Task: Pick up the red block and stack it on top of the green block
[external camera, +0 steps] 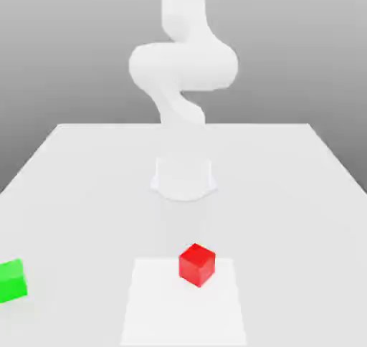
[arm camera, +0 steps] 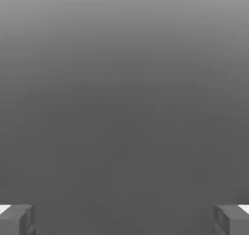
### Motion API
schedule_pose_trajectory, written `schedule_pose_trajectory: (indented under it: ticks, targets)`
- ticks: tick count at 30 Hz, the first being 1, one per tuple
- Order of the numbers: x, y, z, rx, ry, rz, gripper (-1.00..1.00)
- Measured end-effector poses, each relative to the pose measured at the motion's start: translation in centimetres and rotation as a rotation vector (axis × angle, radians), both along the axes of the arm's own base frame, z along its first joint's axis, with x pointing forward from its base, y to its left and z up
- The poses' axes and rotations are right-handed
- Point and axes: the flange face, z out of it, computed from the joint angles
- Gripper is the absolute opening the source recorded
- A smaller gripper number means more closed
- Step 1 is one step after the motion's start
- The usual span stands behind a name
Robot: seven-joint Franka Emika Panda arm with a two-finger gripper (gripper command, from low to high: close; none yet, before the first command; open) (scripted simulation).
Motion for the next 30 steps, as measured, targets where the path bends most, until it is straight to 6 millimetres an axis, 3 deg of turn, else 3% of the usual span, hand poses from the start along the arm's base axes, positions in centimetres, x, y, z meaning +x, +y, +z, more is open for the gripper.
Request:
schedule_pose_trajectory:
  ticks: [4,9,13,17,18,26,27,30]
  targets:
    - [3.7,1.0,-9.9,0.048,0.146,-0.103,0.0]
    - [5.0,1.4,-22.4,0.11,0.325,-0.243,0.0]
    - [3.3,1.4,-32.5,0.163,0.478,-0.373,0.0]
    - [-1.1,1.6,-42.8,0.22,0.646,-0.527,0.0]
    - [-1.8,1.7,-44.5,0.228,0.669,-0.55,0.0]
    - [-2.6,1.7,-51.1,0.235,0.693,-0.574,0.0]
    - [-2.7,1.7,-51.6,0.235,0.694,-0.573,-1.0]
    - [-2.7,1.7,-51.6,0.235,0.693,-0.573,-1.0]
